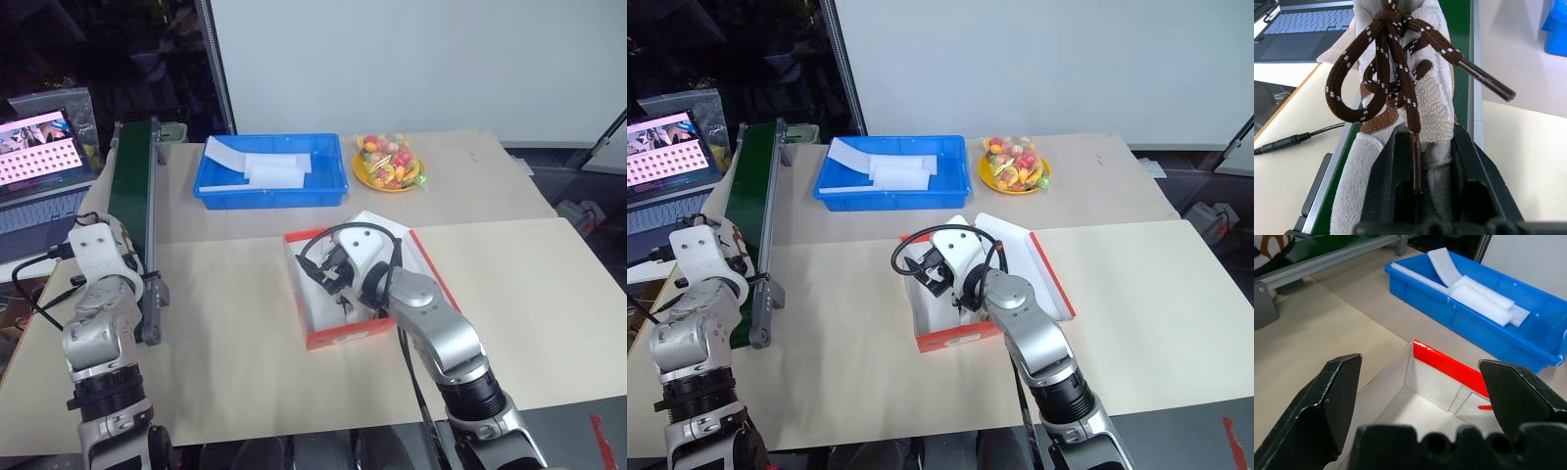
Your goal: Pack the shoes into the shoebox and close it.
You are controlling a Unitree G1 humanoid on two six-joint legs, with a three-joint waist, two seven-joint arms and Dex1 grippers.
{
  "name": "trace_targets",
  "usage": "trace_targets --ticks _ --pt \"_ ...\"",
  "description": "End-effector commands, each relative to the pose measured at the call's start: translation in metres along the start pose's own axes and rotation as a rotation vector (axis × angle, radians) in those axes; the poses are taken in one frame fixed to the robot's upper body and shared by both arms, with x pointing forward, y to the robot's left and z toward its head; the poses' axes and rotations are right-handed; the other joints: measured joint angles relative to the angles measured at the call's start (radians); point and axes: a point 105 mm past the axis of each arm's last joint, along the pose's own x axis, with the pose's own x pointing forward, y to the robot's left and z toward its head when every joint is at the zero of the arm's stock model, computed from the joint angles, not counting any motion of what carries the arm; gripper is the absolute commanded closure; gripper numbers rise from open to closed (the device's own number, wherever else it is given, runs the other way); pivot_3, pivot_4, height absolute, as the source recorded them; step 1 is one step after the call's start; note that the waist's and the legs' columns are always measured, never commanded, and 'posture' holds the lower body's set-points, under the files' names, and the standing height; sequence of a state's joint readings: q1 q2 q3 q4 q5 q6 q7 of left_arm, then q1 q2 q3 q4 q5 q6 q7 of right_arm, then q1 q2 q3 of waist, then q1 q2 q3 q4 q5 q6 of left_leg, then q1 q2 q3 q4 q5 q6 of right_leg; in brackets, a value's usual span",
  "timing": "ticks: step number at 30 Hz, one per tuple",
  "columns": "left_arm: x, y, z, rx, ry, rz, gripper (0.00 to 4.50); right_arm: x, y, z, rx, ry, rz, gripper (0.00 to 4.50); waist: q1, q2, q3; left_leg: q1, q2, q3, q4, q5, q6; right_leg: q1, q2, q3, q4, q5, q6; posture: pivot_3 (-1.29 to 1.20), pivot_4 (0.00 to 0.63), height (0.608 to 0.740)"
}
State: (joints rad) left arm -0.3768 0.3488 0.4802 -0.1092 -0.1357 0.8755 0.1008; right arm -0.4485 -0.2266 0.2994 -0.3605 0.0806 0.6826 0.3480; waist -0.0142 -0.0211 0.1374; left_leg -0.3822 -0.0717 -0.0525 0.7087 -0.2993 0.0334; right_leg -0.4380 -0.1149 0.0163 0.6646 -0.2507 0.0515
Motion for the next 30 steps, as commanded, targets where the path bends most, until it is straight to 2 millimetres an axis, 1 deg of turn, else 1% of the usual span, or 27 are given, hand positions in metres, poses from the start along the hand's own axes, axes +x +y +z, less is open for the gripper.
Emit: trace_targets --ticks 1,2,5,6,7,8,9,10,11,12,13,15,17,18,19,22,25,27,30 --pt "-0.004 -0.001 0.022 0.068 -0.110 0.036 3.89 -0.004 -0.006 0.017 -0.017 -0.058 -0.026 0.00 0.002 0.000 0.000 0.000 0.000 0.000 0.000 0.000 0.000 0.000 0.000 0.000 0.000 0.000 0.000 0.00 0.150 0.724" --pt "-0.008 -0.004 0.036 0.112 -0.181 0.042 3.89 -0.004 -0.006 0.016 -0.016 -0.057 -0.027 0.00 0.002 0.000 0.000 0.000 0.000 0.000 0.000 0.000 0.000 0.000 0.000 0.000 0.000 0.000 0.000 0.00 0.150 0.724" --pt "-0.028 -0.025 0.079 0.226 -0.409 0.021 3.89 -0.003 -0.007 0.016 -0.013 -0.056 -0.029 0.00 0.001 -0.003 0.001 -0.004 0.000 -0.001 0.000 0.000 0.000 -0.002 0.000 -0.001 -0.001 0.000 0.000 0.00 0.150 0.724" --pt "-0.041 -0.042 0.097 0.292 -0.526 -0.017 3.89 -0.003 -0.008 0.017 0.007 -0.063 -0.033 0.00 0.001 -0.004 0.001 -0.004 0.000 -0.001 0.000 0.000 0.000 -0.003 0.000 -0.001 -0.001 0.000 0.000 0.00 0.150 0.724" --pt "-0.050 -0.054 0.107 0.337 -0.603 -0.045 3.89 -0.002 -0.008 0.018 0.022 -0.068 -0.035 0.00 0.002 -0.004 0.001 -0.005 0.000 -0.001 0.000 0.000 0.000 -0.003 0.000 -0.001 -0.001 0.000 0.000 0.00 0.150 0.724" --pt "-0.061 -0.069 0.113 0.373 -0.670 -0.098 3.89 -0.002 -0.010 0.020 0.051 -0.077 -0.039 0.00 0.003 -0.004 0.001 -0.006 0.000 -0.001 0.000 0.000 0.000 -0.004 0.000 -0.001 -0.001 0.000 0.000 0.00 0.150 0.724" --pt "-0.068 -0.083 0.115 0.387 -0.707 -0.156 3.89 -0.001 -0.011 0.023 0.098 -0.090 -0.041 0.00 0.003 -0.004 0.001 -0.007 0.000 -0.001 0.000 0.000 0.000 -0.004 0.000 -0.001 -0.002 0.000 0.000 0.00 0.150 0.724" --pt "-0.074 -0.096 0.114 0.396 -0.727 -0.215 3.89 -0.001 -0.014 0.027 0.164 -0.108 -0.045 0.00 0.002 -0.004 0.001 -0.007 0.000 -0.001 -0.001 0.000 0.000 -0.004 0.000 -0.001 -0.002 0.000 0.000 0.00 0.150 0.724" --pt "-0.082 -0.112 0.111 0.396 -0.744 -0.303 3.89 -0.001 -0.018 0.032 0.294 -0.133 -0.048 0.00 0.001 -0.004 0.001 -0.006 0.000 -0.001 -0.003 0.000 0.000 -0.003 -0.001 -0.001 -0.002 0.001 0.001 0.00 0.150 0.724" --pt "-0.090 -0.128 0.105 0.386 -0.743 -0.400 3.89 0.000 -0.022 0.039 0.464 -0.171 -0.035 0.00 0.000 -0.004 0.001 -0.006 0.000 -0.001 -0.004 0.000 0.000 -0.003 -0.001 -0.001 -0.002 0.001 0.001 0.00 0.150 0.724" --pt "-0.095 -0.138 0.101 0.379 -0.741 -0.463 3.89 0.000 -0.023 0.044 0.576 -0.195 -0.016 0.00 -0.005 -0.003 0.001 -0.006 0.000 -0.001 -0.004 0.000 0.000 -0.003 0.000 -0.001 -0.002 0.001 0.001 0.00 0.150 0.724" --pt "-0.099 -0.155 0.085 0.310 -0.660 -0.589 3.89 -0.001 -0.025 0.061 0.826 -0.285 0.085 0.00 -0.009 -0.003 0.001 -0.006 0.001 -0.001 -0.006 0.000 0.000 -0.004 0.000 0.000 -0.001 0.001 0.001 0.00 0.150 0.724" --pt "-0.105 -0.168 0.073 0.282 -0.614 -0.685 3.89 -0.004 -0.031 0.078 1.056 -0.378 0.196 0.00 -0.010 -0.003 0.001 -0.006 0.001 -0.002 -0.007 0.000 0.000 -0.004 0.001 -0.001 -0.001 0.001 0.001 0.00 0.150 0.724" --pt "-0.108 -0.172 0.071 0.279 -0.608 -0.710 3.89 -0.006 -0.034 0.082 1.120 -0.399 0.225 0.00 -0.010 -0.002 0.001 -0.006 0.001 -0.002 -0.007 0.000 0.000 -0.004 0.000 -0.001 -0.001 0.001 0.001 0.00 0.150 0.724" --pt "-0.112 -0.177 0.071 0.278 -0.612 -0.737 3.89 -0.005 -0.039 0.080 1.182 -0.390 0.234 0.00 -0.011 -0.002 0.001 -0.006 0.000 -0.002 -0.007 0.000 0.000 -0.005 0.000 -0.001 -0.001 0.001 0.001 0.00 0.150 0.724" --pt "-0.119 -0.188 0.071 0.277 -0.607 -0.808 3.89 -0.003 -0.045 0.076 1.220 -0.335 0.242 0.00 -0.028 -0.001 0.001 -0.006 0.000 -0.001 -0.010 0.000 0.000 -0.006 0.001 -0.001 -0.001 0.001 0.001 0.00 0.150 0.724" --pt "-0.119 -0.193 0.073 0.291 -0.614 -0.837 3.89 0.002 -0.042 0.078 1.224 -0.296 0.254 0.00 -0.035 0.000 0.002 -0.006 0.001 0.001 -0.010 0.000 0.000 -0.007 0.001 0.000 -0.001 0.001 0.001 0.00 0.150 0.724" --pt "-0.122 -0.198 0.074 0.262 -0.606 -0.886 3.89 0.006 -0.038 0.078 1.224 -0.274 0.260 0.00 -0.036 0.000 0.001 -0.006 0.001 0.001 -0.010 0.000 0.000 -0.006 0.001 0.001 -0.001 0.001 0.001 0.00 0.150 0.724" --pt "-0.133 -0.209 0.068 0.241 -0.562 -1.000 3.89 0.009 -0.035 0.079 1.221 -0.260 0.262 0.00 -0.032 0.000 0.001 -0.006 0.001 0.001 -0.010 0.000 0.000 -0.006 0.001 0.000 -0.001 0.001 0.001 0.00 0.150 0.724"
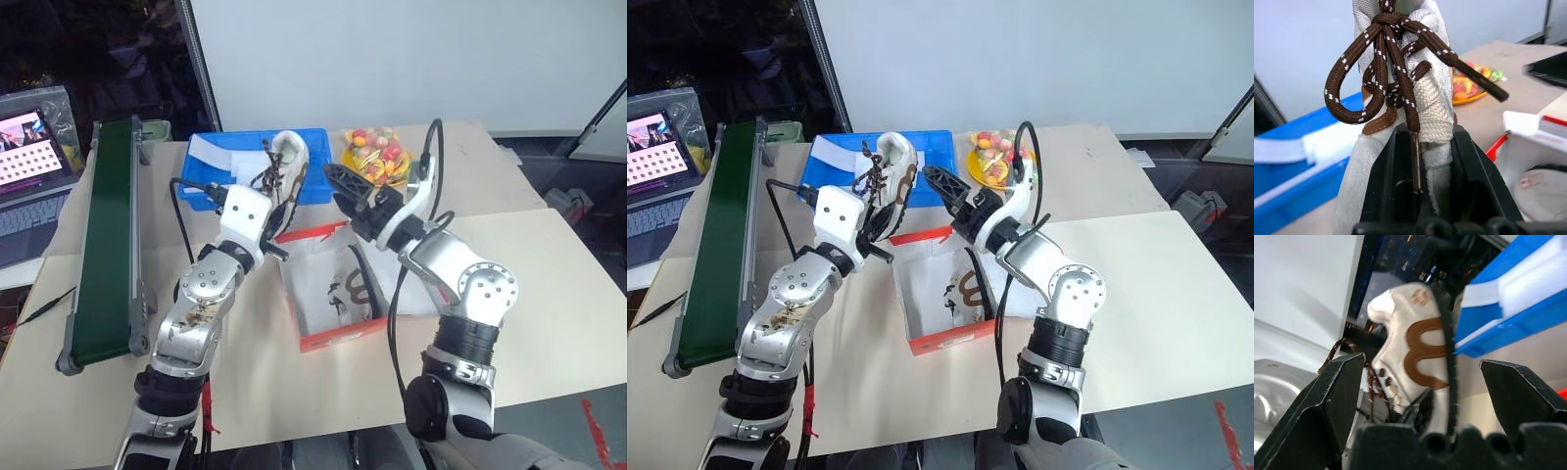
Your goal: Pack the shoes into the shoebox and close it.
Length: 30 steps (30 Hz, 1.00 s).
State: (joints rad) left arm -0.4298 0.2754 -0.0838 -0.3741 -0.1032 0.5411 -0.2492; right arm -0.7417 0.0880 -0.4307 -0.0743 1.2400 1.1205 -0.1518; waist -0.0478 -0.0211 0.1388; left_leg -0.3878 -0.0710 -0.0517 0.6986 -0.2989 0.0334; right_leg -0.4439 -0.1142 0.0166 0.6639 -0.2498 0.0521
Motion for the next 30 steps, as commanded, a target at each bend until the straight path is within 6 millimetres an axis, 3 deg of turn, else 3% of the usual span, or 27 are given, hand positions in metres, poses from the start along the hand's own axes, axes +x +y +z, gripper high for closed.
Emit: trace_targets --ticks 1,6,11,30 --pt "0.001 -0.022 0.012 -0.070 -0.031 -0.148 3.89 0.011 0.019 -0.004 0.004 0.010 0.066 0.00 0.002 0.000 0.000 0.000 0.000 0.000 0.000 0.000 0.000 0.000 0.000 0.000 0.000 0.000 0.000 0.00 0.150 0.724" --pt "-0.010 -0.053 0.019 -0.114 -0.023 -0.361 3.89 0.016 0.024 -0.005 -0.004 0.022 0.077 0.00 -0.002 0.000 0.000 0.000 0.000 0.000 0.001 0.000 0.000 0.000 0.000 0.000 0.000 0.000 0.000 0.00 0.150 0.724" --pt "-0.011 -0.059 0.021 -0.118 -0.020 -0.407 3.89 0.024 0.022 -0.007 -0.032 0.038 0.053 0.00 0.000 0.000 0.000 0.000 0.000 0.000 0.001 0.000 0.000 0.001 0.000 0.000 0.000 0.000 0.000 0.00 0.150 0.724" --pt "-0.010 -0.028 0.027 -0.033 -0.025 -0.339 3.89 0.011 -0.038 -0.005 -0.121 0.119 -0.173 0.00 0.002 0.000 0.000 0.000 0.000 0.000 0.001 0.000 0.000 0.001 0.000 0.000 0.000 0.000 0.000 0.00 0.150 0.724"
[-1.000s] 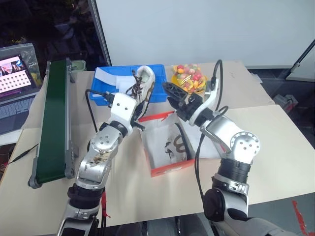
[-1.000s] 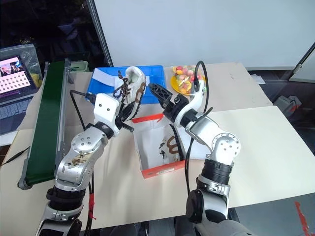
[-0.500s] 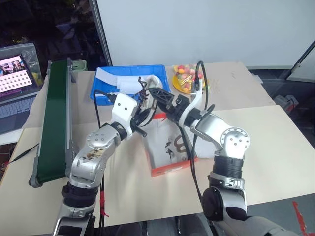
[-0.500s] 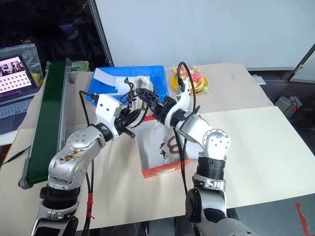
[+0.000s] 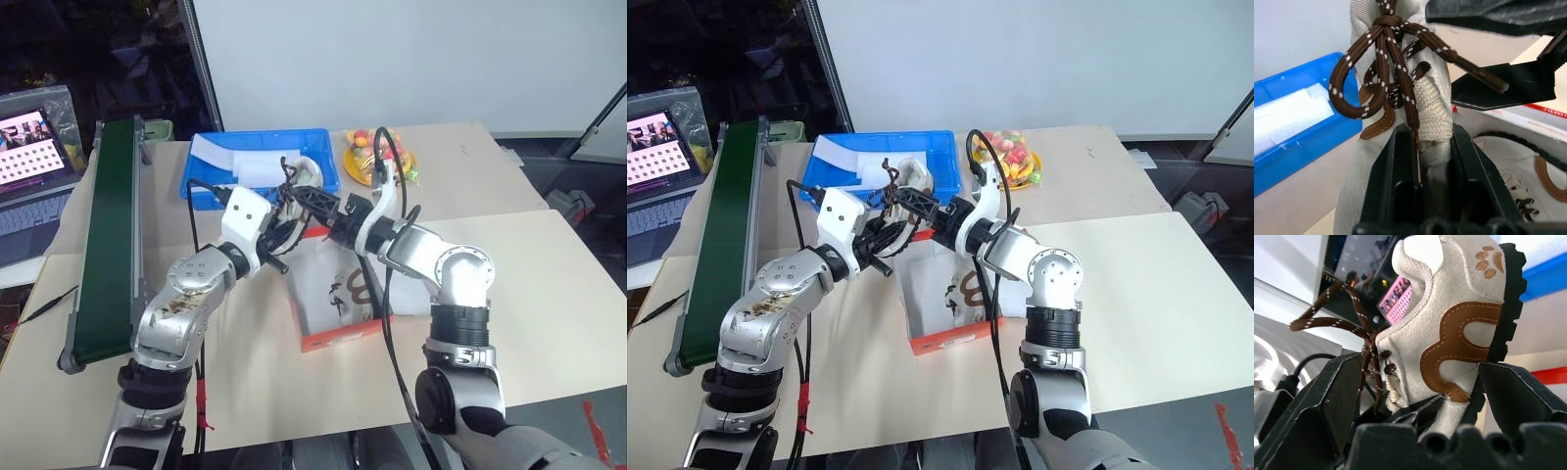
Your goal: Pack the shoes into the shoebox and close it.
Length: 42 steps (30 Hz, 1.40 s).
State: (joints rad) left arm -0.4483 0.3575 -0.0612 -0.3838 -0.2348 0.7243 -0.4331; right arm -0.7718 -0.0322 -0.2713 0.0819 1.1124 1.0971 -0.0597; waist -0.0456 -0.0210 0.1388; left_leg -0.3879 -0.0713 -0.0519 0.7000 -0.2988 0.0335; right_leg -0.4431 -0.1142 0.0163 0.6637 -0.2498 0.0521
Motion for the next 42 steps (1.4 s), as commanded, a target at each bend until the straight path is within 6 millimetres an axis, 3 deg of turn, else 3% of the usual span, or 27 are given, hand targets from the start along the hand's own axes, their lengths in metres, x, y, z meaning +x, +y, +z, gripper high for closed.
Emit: trace_targets --ticks 1,6,13,22,28,31,36,41,42 --pt "-0.007 -0.017 0.042 0.084 -0.157 -0.117 3.89 -0.004 -0.013 0.011 -0.008 -0.032 -0.061 0.00 0.000 0.000 0.000 0.000 0.000 0.000 0.000 0.000 0.000 0.000 0.000 0.000 0.000 0.000 0.000 0.00 0.150 0.724" --pt "-0.014 -0.003 0.035 0.116 -0.118 -0.091 3.89 -0.007 -0.021 0.017 0.004 -0.045 -0.094 0.00 -0.003 0.000 0.000 0.000 0.000 0.000 0.000 0.000 0.000 0.000 0.000 0.000 0.000 0.000 0.000 0.00 0.150 0.724" --pt "-0.012 -0.014 0.029 0.089 -0.111 -0.130 3.89 0.000 -0.007 0.025 -0.063 -0.069 -0.083 0.00 -0.001 0.000 0.000 0.000 0.000 0.000 0.000 0.000 0.000 0.000 0.000 0.000 0.000 0.000 0.000 0.00 0.150 0.724" --pt "-0.009 -0.023 0.029 0.069 -0.121 -0.177 3.89 0.005 0.005 0.037 0.038 -0.136 -0.020 0.00 0.001 0.000 0.000 -0.001 0.000 -0.001 0.001 0.000 0.000 0.000 0.000 0.000 0.000 0.000 0.000 0.00 0.150 0.724" --pt "-0.009 -0.022 0.029 0.072 -0.123 -0.172 3.92 0.004 0.013 0.041 0.078 -0.162 0.010 1.65 -0.003 0.000 0.000 0.000 0.000 0.000 0.000 0.000 0.000 0.000 0.000 0.000 0.000 0.000 0.000 0.00 0.150 0.724" --pt "-0.008 -0.021 0.029 0.077 -0.125 -0.170 3.92 0.004 0.016 0.040 0.083 -0.161 0.020 2.18 -0.002 0.000 0.000 0.000 0.000 0.000 0.001 0.000 0.000 0.000 0.000 0.000 0.000 0.000 0.000 0.00 0.150 0.724" --pt "-0.007 -0.020 0.027 0.090 -0.114 -0.165 3.92 0.006 0.020 0.038 0.088 -0.149 0.031 2.64 -0.003 0.000 0.000 0.000 0.000 0.000 0.000 0.000 0.000 0.000 0.000 0.000 0.000 0.000 0.000 0.00 0.150 0.724" --pt "-0.006 -0.020 0.021 0.102 -0.079 -0.159 3.92 0.006 0.023 0.038 0.093 -0.145 0.048 2.74 -0.003 0.000 0.000 0.000 0.000 0.000 0.001 0.000 0.000 0.000 0.000 0.000 0.000 0.000 0.000 0.00 0.150 0.724" --pt "-0.007 -0.016 0.025 0.089 -0.114 -0.136 3.31 0.006 0.024 0.039 0.102 -0.151 0.051 2.75 -0.003 0.000 0.000 0.000 0.000 0.000 0.001 0.000 0.000 0.000 0.000 0.000 0.000 0.000 0.000 0.00 0.150 0.724"
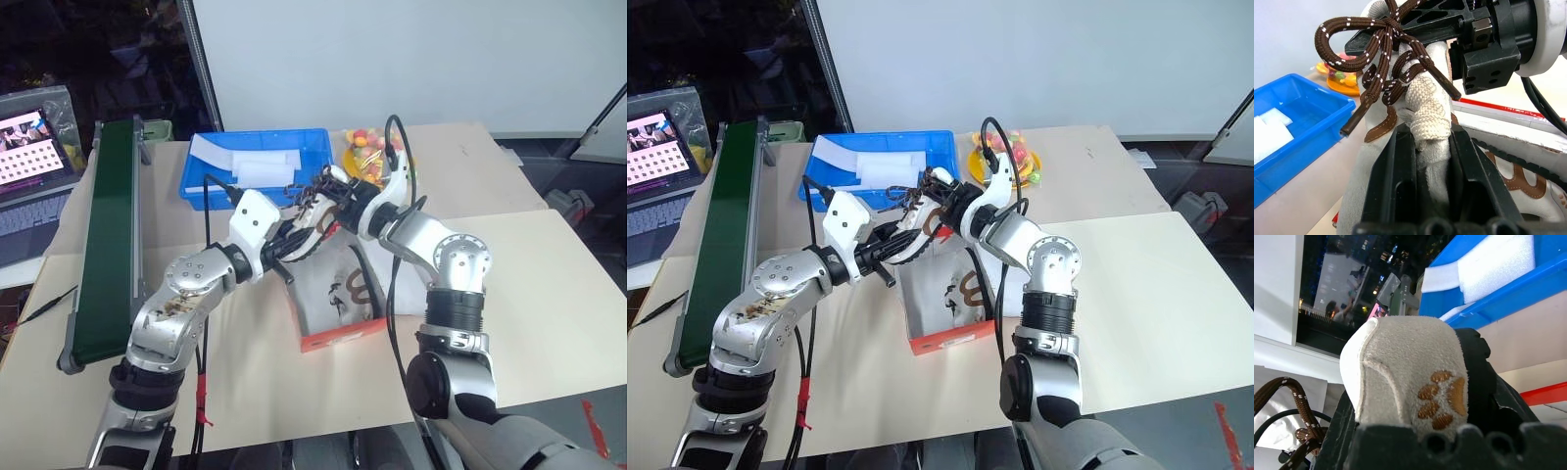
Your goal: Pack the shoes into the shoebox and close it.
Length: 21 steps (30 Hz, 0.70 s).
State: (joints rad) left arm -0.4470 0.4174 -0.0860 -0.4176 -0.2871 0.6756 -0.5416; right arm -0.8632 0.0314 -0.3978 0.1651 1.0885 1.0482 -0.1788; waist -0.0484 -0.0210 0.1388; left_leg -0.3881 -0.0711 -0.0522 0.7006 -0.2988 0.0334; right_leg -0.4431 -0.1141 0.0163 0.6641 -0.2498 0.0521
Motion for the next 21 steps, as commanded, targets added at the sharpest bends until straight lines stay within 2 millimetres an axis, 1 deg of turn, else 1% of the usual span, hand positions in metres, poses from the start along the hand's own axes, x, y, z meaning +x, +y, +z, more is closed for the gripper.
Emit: trace_targets --ticks 1,2,3,4,5,8,12,14,16,19,21 --pt "-0.002 0.003 0.015 0.075 -0.069 0.027 3.14 -0.003 0.031 0.012 0.014 -0.043 0.133 2.75 0.001 0.000 0.000 0.000 0.000 0.000 0.000 0.000 0.000 0.000 0.000 0.000 0.000 0.000 0.000 0.00 0.150 0.724" --pt "-0.003 0.004 0.016 0.102 -0.068 0.032 2.91 -0.004 0.031 0.012 0.018 -0.047 0.134 2.75 0.001 0.000 0.000 0.000 0.000 0.000 0.000 0.000 0.000 0.000 0.000 0.000 0.000 0.000 0.000 0.00 0.150 0.724" --pt "-0.002 0.003 0.015 0.101 -0.064 0.029 2.56 -0.004 0.031 0.014 0.024 -0.055 0.132 2.75 0.001 0.000 0.000 0.000 0.000 0.000 0.000 0.000 0.000 0.000 0.000 0.000 0.000 0.000 0.000 0.00 0.150 0.724" --pt "-0.002 0.001 0.015 0.108 -0.068 0.019 2.10 -0.005 0.030 0.015 0.033 -0.064 0.132 2.75 0.000 0.000 0.000 0.000 0.000 0.000 0.000 0.000 0.000 0.000 0.000 0.000 0.000 0.000 0.000 0.00 0.150 0.724" --pt "-0.002 0.001 0.015 0.107 -0.075 0.020 1.80 -0.005 0.030 0.017 0.042 -0.075 0.130 2.75 -0.001 0.000 0.000 0.000 0.000 0.000 0.000 0.000 0.000 0.000 0.000 0.000 0.000 0.000 0.000 0.00 0.150 0.724" --pt "-0.003 0.004 0.016 0.089 -0.091 0.048 1.80 -0.007 0.030 0.026 0.053 -0.124 0.119 2.75 0.000 0.000 0.000 0.000 0.000 0.000 0.000 0.000 0.000 0.000 0.000 0.000 0.000 0.000 0.000 0.00 0.150 0.724" --pt "-0.004 0.003 0.018 0.096 -0.102 0.059 1.80 -0.013 0.029 0.060 0.059 -0.276 0.080 2.75 0.000 0.000 0.000 0.000 0.000 0.000 0.000 0.000 0.000 0.000 0.000 0.000 0.000 0.000 0.000 0.00 0.150 0.724" --pt "-0.005 0.001 0.020 0.093 -0.115 0.060 1.80 -0.018 0.022 0.076 0.051 -0.343 0.038 2.75 0.000 0.000 0.000 0.000 0.000 0.000 0.000 0.000 0.000 0.000 0.000 0.000 0.000 0.000 0.000 0.00 0.150 0.724" --pt "-0.005 -0.001 0.025 0.080 -0.141 0.065 1.80 -0.023 0.008 0.094 0.049 -0.409 -0.018 2.75 0.003 0.000 0.000 0.000 0.000 0.000 0.000 0.000 0.000 0.000 0.000 0.000 0.000 0.000 0.000 0.00 0.150 0.724" --pt "-0.007 -0.004 0.031 0.065 -0.173 0.064 1.80 -0.029 -0.003 0.109 0.021 -0.451 -0.069 2.75 0.007 0.000 0.000 0.000 -0.001 -0.001 0.000 0.000 0.000 0.000 0.000 -0.001 0.000 0.000 0.000 0.00 0.150 0.724" --pt "-0.009 -0.002 0.035 0.036 -0.195 0.065 1.80 -0.032 -0.008 0.115 -0.039 -0.454 -0.112 2.75 0.004 0.000 0.000 0.000 -0.001 0.000 0.000 0.000 0.000 0.000 0.000 -0.001 -0.001 0.000 0.000 0.00 0.150 0.724"
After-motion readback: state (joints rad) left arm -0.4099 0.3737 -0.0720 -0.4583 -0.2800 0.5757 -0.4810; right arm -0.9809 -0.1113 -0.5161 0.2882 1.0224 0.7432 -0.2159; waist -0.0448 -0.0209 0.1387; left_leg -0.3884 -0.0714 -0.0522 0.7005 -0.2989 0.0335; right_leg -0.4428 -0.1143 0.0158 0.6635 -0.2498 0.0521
